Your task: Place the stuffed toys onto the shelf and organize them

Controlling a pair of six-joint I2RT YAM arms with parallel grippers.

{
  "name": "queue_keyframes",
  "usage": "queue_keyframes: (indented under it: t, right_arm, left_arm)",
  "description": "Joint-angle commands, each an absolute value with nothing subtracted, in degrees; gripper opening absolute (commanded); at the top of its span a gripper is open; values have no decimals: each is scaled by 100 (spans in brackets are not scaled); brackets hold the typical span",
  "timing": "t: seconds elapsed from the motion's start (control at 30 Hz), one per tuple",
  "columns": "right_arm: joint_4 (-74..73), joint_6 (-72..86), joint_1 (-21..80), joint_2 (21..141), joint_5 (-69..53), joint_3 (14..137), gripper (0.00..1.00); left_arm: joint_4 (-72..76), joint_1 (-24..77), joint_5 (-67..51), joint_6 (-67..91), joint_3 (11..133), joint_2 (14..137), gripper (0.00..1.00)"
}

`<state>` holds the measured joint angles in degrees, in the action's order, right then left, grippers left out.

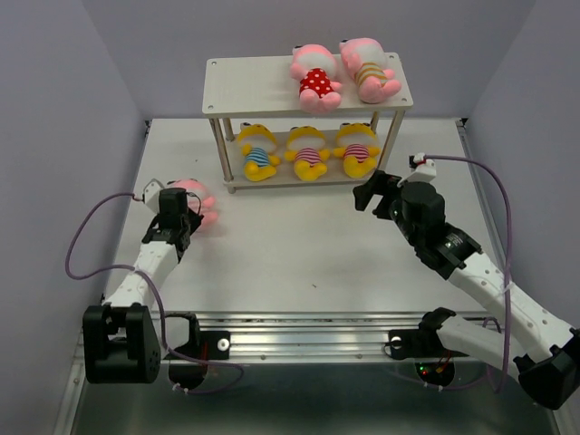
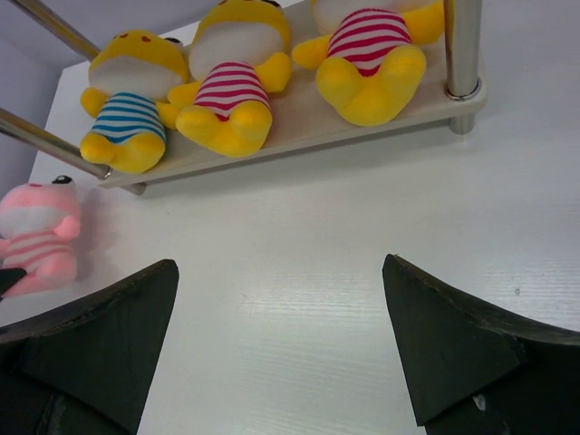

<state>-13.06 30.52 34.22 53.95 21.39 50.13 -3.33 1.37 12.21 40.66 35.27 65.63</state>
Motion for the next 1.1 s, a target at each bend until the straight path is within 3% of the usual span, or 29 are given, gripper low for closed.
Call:
queue_keyframes:
  t: [0.0, 0.2, 0.3, 0.43, 0.7, 1.07]
  right_arm:
    - [-1257, 3146, 3472, 5063, 2355, 4747, 100]
    - [-1301, 3050, 3472, 4817, 2136, 4421, 100]
    - [-1327, 2979, 3472, 4729, 2083, 4351, 100]
    - [-1327, 2944, 3472, 4641, 2065, 4281, 100]
    - [-1327, 3015, 3472, 4483, 1986, 4228, 100]
    - [-1327, 3190, 3472, 4368, 2118, 4236, 100]
  left_arm:
    - [-570, 97, 1370, 3981, 4147, 6039, 0]
    - [-1660, 97, 2021, 3859, 5649, 5503, 0]
    - [-1617, 97, 1794, 3394, 6449, 5318, 0]
    - [-1336, 97, 532, 2454, 7642, 5527, 0]
    - [-888, 158, -1799, 2092, 8823, 6503, 0]
    - [-1002, 931, -1065, 2372, 9632, 7654, 0]
